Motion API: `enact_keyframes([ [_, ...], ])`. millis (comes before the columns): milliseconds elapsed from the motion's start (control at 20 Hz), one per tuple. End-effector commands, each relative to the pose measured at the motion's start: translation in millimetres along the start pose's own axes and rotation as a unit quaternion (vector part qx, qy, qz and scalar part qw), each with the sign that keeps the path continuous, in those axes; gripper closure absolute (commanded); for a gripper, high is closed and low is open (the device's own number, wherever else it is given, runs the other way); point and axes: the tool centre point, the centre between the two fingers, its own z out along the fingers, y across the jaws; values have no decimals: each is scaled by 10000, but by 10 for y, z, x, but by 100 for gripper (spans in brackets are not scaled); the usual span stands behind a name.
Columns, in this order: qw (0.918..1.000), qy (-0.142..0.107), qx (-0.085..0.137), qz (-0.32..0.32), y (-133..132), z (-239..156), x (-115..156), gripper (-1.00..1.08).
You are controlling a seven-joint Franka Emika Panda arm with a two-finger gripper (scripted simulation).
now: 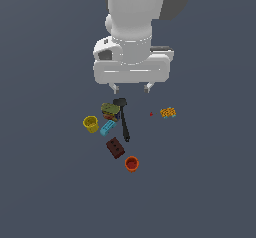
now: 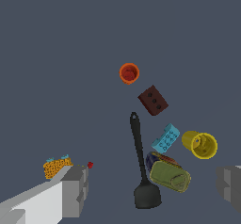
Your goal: Pick up a designated object from a clutter of objects.
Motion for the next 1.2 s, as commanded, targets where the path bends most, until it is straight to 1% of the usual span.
enact_keyframes([
  [0, 10000, 0, 0, 0, 0, 0, 0, -92],
  [150, 10000, -8, -16, -6, 39, -3, 2, -92],
  [450, 9999, -49, -86, -28, 224, -27, -3, -92],
  [800, 9999, -51, -87, -45, 217, 11, 38, -92],
  [1150, 9998, -65, -99, -129, 206, 205, 233, -92],
])
